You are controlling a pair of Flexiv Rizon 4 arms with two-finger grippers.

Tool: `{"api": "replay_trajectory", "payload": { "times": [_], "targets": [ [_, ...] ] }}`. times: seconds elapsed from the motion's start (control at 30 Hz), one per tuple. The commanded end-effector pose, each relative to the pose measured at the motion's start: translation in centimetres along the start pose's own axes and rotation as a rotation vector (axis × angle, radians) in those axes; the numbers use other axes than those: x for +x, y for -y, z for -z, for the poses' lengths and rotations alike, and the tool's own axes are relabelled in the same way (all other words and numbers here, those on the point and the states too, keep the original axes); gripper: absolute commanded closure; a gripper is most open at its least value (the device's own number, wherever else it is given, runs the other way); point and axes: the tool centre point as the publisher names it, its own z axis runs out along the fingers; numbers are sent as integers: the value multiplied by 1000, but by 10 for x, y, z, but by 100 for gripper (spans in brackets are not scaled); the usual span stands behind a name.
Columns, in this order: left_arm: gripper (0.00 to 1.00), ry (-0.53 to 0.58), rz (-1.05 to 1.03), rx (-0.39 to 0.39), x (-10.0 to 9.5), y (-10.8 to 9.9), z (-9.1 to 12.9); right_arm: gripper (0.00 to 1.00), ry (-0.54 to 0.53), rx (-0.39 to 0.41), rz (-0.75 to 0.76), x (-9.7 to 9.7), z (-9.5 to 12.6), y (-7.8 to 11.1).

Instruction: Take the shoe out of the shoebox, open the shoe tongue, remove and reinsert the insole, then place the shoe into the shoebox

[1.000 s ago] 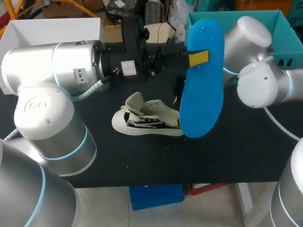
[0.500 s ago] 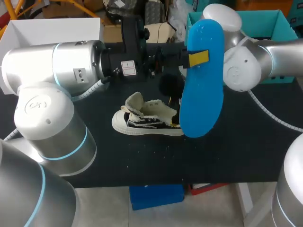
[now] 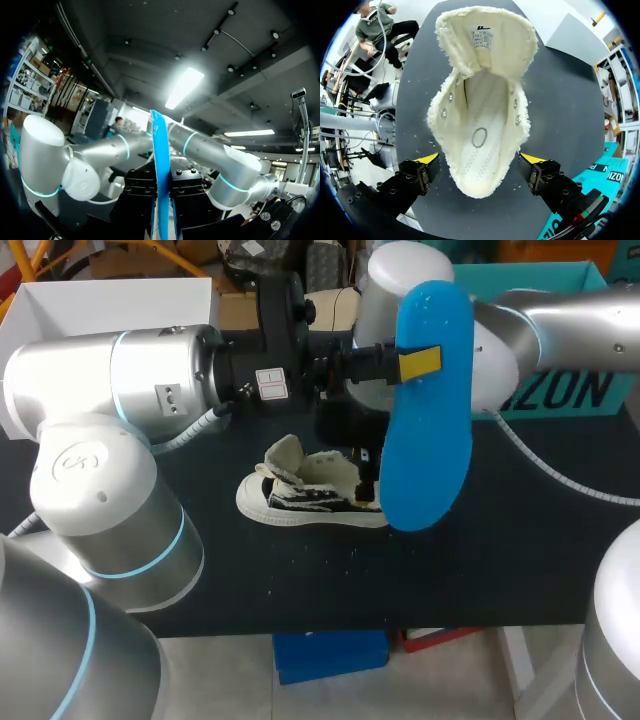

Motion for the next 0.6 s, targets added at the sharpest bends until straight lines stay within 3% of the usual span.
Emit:
{"api": "replay_trajectory", "payload": {
  "times": [0.03, 0.33, 0.6],
  "targets": [
    [100, 3, 1, -3, 1, -1, 0, 0, -4, 74, -2, -1, -1, -4],
    [100, 3, 1, -3, 1, -1, 0, 0, -8, 65, 3, 0, -4, -2],
    [100, 3, 1, -3, 1, -1, 0, 0, 7, -54, 9, 2, -5, 2]
  ]
}}
